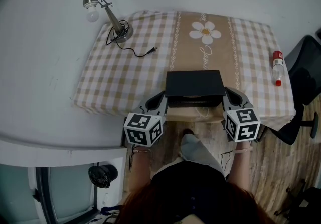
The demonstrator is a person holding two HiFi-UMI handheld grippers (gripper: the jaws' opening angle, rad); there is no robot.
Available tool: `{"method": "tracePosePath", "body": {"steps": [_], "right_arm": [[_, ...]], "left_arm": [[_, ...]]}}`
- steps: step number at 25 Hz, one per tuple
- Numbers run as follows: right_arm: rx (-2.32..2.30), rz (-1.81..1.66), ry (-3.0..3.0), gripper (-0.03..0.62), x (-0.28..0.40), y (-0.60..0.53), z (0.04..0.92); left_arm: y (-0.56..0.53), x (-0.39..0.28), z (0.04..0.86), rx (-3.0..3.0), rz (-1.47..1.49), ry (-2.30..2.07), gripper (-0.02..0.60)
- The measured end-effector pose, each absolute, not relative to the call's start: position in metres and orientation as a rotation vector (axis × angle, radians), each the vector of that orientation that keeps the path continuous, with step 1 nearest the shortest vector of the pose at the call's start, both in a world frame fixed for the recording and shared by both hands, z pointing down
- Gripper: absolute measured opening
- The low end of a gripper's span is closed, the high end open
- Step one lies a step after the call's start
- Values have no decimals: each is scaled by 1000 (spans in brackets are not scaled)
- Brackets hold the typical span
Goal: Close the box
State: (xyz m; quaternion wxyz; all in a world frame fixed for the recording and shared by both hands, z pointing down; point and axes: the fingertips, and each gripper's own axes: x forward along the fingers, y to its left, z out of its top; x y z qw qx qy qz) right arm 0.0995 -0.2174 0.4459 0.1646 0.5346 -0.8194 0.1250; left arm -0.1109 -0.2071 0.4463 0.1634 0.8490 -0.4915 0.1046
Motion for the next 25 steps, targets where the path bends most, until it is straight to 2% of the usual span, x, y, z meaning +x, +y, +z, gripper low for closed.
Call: {"method": "tracePosePath", "body": {"steps": [25], "right_arm": [[1515,368,-2335,17,102,-187,452]], "left_arm": [[-182,-109,454,2403,332,-1413,26]]}}
